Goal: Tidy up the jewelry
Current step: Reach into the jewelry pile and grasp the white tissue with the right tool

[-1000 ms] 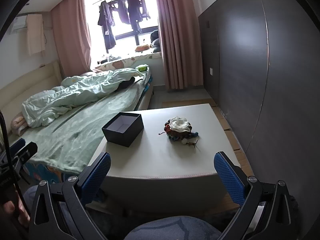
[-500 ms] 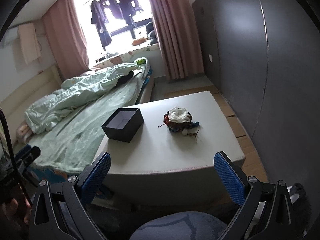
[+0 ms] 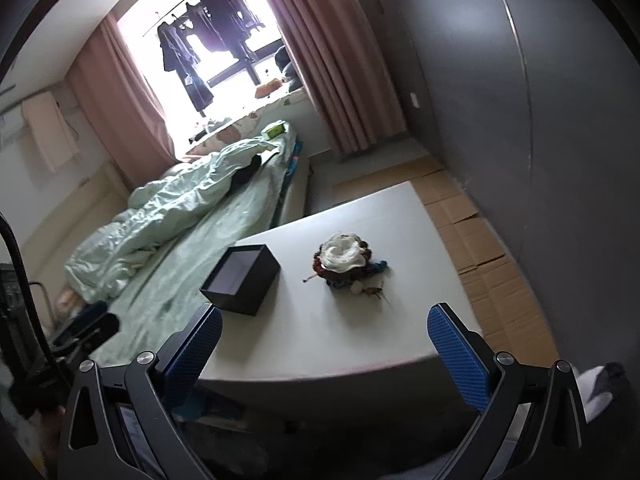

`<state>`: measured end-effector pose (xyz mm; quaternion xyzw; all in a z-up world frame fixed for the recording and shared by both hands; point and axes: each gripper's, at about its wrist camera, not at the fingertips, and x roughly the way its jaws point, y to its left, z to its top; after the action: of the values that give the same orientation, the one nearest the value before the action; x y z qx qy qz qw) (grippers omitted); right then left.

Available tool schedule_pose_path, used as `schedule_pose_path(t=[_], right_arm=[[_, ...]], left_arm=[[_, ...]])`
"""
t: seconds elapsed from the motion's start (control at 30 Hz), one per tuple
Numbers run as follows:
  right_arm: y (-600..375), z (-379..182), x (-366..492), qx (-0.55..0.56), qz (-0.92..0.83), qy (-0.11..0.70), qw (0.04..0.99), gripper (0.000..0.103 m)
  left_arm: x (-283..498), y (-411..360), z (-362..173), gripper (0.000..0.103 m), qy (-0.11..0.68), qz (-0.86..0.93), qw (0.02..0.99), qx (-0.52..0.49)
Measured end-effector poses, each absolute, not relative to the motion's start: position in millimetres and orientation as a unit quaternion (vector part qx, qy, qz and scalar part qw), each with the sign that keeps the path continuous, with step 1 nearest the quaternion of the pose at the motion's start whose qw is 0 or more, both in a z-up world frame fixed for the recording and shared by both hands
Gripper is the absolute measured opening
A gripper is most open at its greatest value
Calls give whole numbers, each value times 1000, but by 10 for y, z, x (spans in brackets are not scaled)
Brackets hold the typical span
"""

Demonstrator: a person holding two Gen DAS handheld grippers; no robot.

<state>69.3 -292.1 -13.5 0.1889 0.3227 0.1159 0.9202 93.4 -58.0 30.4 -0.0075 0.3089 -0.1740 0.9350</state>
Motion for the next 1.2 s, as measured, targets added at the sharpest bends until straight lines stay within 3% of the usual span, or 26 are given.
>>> schedule_pose_path(t=[0.27, 0.63, 0.97, 1.2], right_arm=[[-2982, -228, 1299, 209, 131, 362, 899, 77], [-2961, -492, 2133, 237, 144, 420, 864, 66], [-2785, -877, 2778, 219, 132, 489, 834, 46], [-2664, -1147, 2972, 199, 98, 522, 824, 46]], left_arm=[[1531, -801, 268, 74, 348, -203, 915, -8], [2437, -972, 49, 71, 413, -229, 881, -21], [2990, -995, -285, 59, 446, -255, 857, -43], [3251, -965, -507, 54, 477, -273, 832, -76]])
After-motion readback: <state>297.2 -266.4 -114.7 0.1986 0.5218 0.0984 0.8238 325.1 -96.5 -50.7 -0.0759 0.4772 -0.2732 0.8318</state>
